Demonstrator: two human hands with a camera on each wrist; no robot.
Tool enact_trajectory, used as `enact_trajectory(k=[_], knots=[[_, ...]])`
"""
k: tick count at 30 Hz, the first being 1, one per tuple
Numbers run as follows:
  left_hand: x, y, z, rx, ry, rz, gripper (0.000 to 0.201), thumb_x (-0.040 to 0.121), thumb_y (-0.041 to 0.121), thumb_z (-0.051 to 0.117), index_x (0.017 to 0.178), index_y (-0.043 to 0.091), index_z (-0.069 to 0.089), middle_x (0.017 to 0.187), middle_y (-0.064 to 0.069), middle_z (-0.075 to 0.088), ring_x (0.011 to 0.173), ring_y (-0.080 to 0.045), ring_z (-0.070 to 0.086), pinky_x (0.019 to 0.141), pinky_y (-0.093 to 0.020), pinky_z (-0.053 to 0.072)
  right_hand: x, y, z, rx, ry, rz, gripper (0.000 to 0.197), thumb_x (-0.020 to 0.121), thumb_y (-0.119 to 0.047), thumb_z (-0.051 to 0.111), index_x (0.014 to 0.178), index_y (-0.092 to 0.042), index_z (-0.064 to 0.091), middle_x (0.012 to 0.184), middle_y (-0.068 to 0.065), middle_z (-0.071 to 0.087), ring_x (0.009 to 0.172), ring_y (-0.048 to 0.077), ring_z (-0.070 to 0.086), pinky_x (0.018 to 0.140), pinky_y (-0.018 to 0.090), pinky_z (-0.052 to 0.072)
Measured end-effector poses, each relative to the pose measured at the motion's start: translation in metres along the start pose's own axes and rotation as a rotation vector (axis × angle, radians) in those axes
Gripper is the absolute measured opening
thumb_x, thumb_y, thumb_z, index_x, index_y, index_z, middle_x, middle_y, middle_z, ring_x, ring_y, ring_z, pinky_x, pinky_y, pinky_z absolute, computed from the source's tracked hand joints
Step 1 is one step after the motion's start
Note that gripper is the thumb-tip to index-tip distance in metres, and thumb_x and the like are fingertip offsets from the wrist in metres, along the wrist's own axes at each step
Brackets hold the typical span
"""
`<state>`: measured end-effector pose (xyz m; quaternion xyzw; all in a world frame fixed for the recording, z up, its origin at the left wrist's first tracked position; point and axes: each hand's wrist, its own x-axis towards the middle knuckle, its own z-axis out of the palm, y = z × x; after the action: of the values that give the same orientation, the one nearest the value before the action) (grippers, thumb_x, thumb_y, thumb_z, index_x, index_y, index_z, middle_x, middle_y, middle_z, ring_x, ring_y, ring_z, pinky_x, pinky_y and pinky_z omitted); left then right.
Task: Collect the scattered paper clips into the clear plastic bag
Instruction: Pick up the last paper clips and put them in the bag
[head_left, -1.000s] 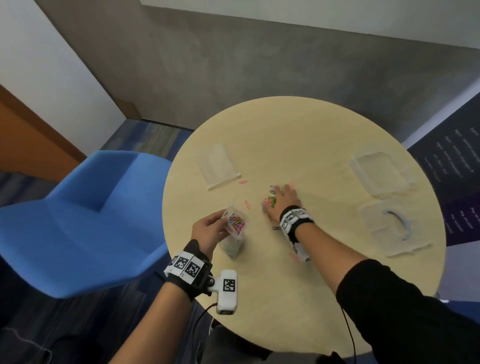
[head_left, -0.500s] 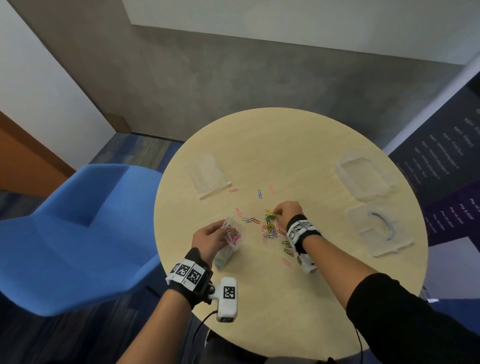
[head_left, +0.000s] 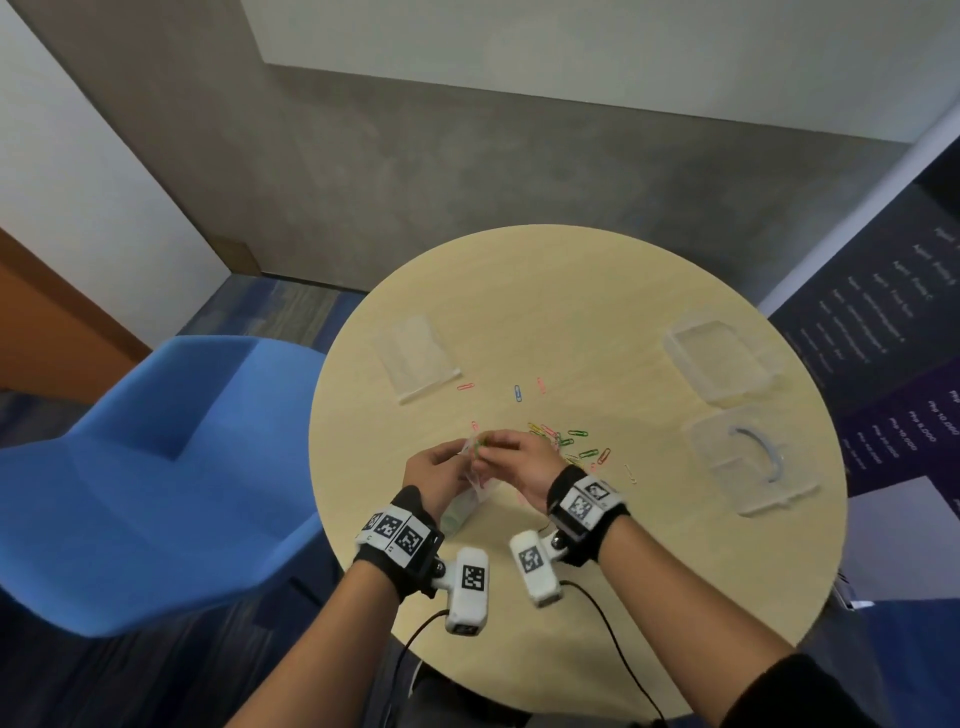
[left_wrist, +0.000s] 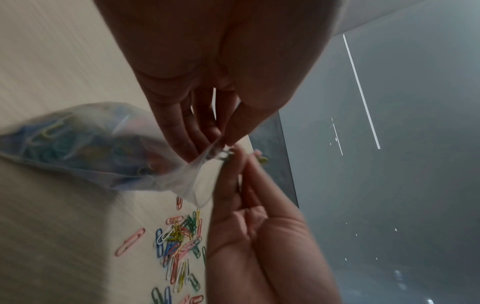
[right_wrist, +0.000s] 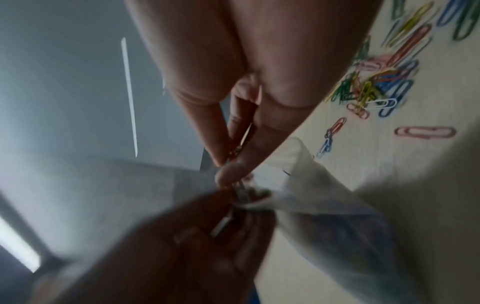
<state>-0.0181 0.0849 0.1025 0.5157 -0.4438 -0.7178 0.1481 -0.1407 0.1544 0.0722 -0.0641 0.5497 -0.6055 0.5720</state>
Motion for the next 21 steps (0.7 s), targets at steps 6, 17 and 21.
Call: enact_trajectory(k=[6,17,21], knots=[[0.007,0.0,-0.013,0.07,-0.014,0.004,0.031,0.086,-0.009,0.055,0.114,-0.001,0.067,0.085,-0.016,0.071,0.074,-0.024,0.068,0.076,-0.033,0.057,-0.003,-0.009,0.023,-1.061,0.023,-0.155,0.042,0.084,0.008,0.053,0.114,-0.015,0.07,0.112,0.005,0.071,0.102,0.017,0.067,0.095,0.023,0.049],[0.01,0.001,-0.052,-0.076,0.039,0.039,0.025,0.092,-0.004,0.054,0.114,-0.002,0.065,0.093,-0.014,0.069,0.074,-0.019,0.067,0.066,-0.023,0.06,0.068,-0.044,-0.009,-1.028,0.399,-0.396,0.023,0.087,-0.005,0.059,0.101,-0.014,0.074,0.109,0.005,0.072,0.101,0.018,0.066,0.093,0.026,0.05],[0.005,-0.005,-0.072,-0.119,0.077,0.048,0.024,0.093,-0.003,0.053,0.112,0.003,0.067,0.092,-0.011,0.071,0.07,-0.013,0.069,0.063,-0.021,0.058,0.128,-0.029,-0.045,-1.388,0.479,0.002,0.058,0.099,-0.034,0.041,0.149,-0.011,0.026,0.158,0.016,0.016,0.145,0.032,0.016,0.117,0.041,0.022]])
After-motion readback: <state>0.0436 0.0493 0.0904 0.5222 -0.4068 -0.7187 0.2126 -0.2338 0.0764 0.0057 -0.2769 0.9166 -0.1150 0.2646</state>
